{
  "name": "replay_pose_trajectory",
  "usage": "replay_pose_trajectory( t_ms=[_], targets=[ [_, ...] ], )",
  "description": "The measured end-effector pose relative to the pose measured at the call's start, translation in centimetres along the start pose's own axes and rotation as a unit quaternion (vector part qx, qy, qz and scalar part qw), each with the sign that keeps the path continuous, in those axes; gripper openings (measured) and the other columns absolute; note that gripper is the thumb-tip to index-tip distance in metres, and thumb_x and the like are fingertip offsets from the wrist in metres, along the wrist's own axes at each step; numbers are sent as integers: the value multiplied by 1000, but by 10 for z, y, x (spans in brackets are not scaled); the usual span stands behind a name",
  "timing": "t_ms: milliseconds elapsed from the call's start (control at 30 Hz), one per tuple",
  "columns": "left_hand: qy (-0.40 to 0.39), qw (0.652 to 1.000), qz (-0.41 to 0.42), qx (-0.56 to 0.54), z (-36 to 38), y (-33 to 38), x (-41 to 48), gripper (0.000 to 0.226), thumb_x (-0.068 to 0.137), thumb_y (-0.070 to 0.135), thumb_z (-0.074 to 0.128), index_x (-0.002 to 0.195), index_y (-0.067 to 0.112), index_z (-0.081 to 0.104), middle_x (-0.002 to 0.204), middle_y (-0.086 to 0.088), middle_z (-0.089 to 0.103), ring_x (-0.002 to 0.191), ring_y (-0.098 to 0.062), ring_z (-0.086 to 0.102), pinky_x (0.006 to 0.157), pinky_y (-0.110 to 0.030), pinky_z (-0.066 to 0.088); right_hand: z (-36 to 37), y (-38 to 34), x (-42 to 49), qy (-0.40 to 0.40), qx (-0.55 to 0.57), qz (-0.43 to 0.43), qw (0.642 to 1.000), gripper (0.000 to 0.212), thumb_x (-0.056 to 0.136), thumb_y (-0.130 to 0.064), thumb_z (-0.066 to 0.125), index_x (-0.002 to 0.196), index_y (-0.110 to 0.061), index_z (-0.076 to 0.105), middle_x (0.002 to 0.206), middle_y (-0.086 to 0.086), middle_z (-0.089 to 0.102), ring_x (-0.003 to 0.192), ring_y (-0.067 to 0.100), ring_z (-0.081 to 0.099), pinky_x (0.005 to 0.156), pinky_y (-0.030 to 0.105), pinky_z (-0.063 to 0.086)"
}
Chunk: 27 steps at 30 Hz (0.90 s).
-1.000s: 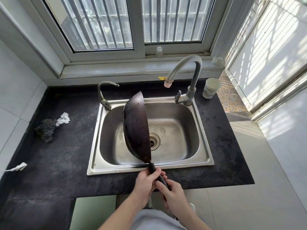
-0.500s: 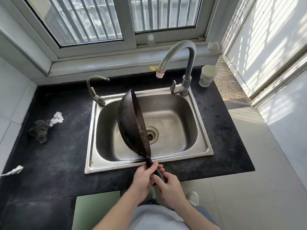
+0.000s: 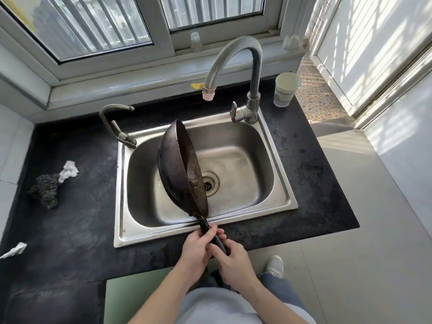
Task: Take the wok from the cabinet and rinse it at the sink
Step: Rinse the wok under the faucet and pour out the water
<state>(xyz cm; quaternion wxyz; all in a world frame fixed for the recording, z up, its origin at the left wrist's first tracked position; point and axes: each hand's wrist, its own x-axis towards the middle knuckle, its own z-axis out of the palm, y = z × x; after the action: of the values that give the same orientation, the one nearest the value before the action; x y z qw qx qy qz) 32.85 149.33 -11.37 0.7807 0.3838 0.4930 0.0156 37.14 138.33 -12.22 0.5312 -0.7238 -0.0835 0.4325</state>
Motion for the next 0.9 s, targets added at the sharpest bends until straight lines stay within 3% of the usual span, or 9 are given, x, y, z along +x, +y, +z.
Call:
replay_pose_trajectory(
  t_ms=[333, 467, 600, 700, 833, 900],
  targets=[
    [0, 1000, 1, 0, 0, 1, -1, 27, 96, 7, 56, 118, -9, 58, 94, -15, 68, 89, -25, 67, 74, -33, 57, -5, -8, -5, -25, 22, 11, 999, 16, 94, -26, 65, 78, -24, 65, 48, -14, 61, 41, 0, 53, 44, 14, 39],
    [-7, 1000, 24, -8, 1, 8, -10, 25, 94, 7, 59, 115, -7, 60, 93, -16, 68, 88, -25, 68, 74, -34, 58, -9, -21, -11, -57, 73, 20, 995, 19, 94, -20, 65, 77, -15, 60, 42, -6, 52, 31, 9, 44, 34, 20, 36],
    [-82, 991, 33, -102, 1, 27, -26, 25, 88, 9, 60, 110, -1, 61, 93, -16, 66, 93, -28, 65, 85, -38, 55, -15, -40, -16, -98, 98, -1, 990, 19, 93, -20, 65, 78, -11, 58, 45, 1, 48, 31, 13, 39, 33, 22, 35],
    [-148, 978, 32, -145, 5, 42, -32, 33, 85, 8, 58, 117, -1, 61, 108, -20, 70, 110, -31, 65, 100, -41, 46, -25, -51, -14, -115, 97, -21, 988, 27, 91, -25, 68, 72, -12, 54, 46, 5, 45, 31, 15, 36, 33, 22, 33],
    [-133, 984, 71, -90, 8, 45, -35, 25, 86, 7, 61, 110, 1, 59, 89, -14, 68, 97, -29, 65, 91, -38, 52, -33, -62, -16, -140, 55, -28, 988, 21, 93, -21, 67, 76, -12, 59, 49, 3, 51, 34, 15, 40, 34, 23, 37],
    [-117, 987, 84, -69, 9, 43, -36, 18, 91, 6, 57, 109, 1, 57, 81, -12, 65, 88, -26, 63, 84, -36, 55, -32, -66, -17, -140, 17, -12, 990, 18, 93, -22, 66, 80, -11, 61, 55, 2, 59, 39, 17, 50, 40, 26, 47]
  ],
)
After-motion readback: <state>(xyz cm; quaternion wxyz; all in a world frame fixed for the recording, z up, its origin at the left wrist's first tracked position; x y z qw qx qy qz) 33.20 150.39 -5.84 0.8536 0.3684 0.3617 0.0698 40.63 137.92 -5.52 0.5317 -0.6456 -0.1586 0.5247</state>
